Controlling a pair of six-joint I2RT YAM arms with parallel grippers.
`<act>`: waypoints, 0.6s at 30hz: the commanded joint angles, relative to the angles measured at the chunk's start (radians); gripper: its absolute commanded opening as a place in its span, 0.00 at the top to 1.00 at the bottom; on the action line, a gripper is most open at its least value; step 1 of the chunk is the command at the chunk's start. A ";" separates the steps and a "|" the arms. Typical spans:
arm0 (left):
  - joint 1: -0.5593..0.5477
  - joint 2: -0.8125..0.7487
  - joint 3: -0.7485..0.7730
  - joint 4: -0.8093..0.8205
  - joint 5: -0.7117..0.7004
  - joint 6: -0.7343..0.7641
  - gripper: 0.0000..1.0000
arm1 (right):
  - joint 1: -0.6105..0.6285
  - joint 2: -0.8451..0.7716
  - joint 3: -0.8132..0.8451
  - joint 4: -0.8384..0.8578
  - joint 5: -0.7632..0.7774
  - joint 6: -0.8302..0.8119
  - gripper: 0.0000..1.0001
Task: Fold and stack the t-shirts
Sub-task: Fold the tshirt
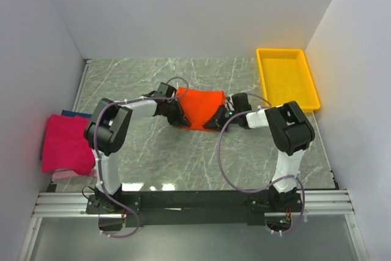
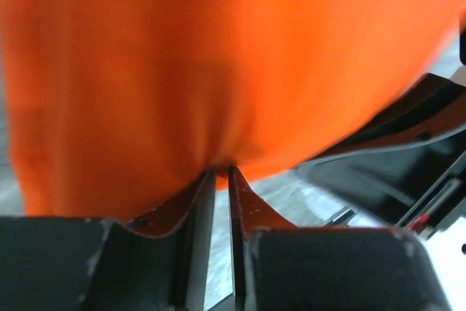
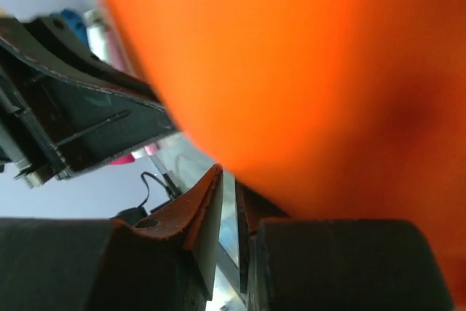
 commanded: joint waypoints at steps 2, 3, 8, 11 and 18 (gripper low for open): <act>0.015 0.035 -0.105 0.039 -0.028 -0.052 0.80 | -0.093 0.019 -0.107 0.171 -0.049 0.042 0.81; 0.015 0.038 -0.114 0.055 -0.022 -0.062 0.80 | -0.108 0.024 -0.128 0.170 -0.054 0.033 0.82; 0.015 0.017 -0.148 0.066 -0.014 -0.056 0.81 | -0.171 0.053 -0.182 0.211 -0.104 0.056 0.82; 0.017 -0.007 -0.130 0.052 0.006 -0.040 0.80 | -0.190 0.082 -0.182 0.239 -0.141 0.085 0.82; 0.038 -0.129 -0.021 -0.052 0.011 0.011 0.68 | -0.233 0.076 -0.161 0.181 -0.164 0.065 0.82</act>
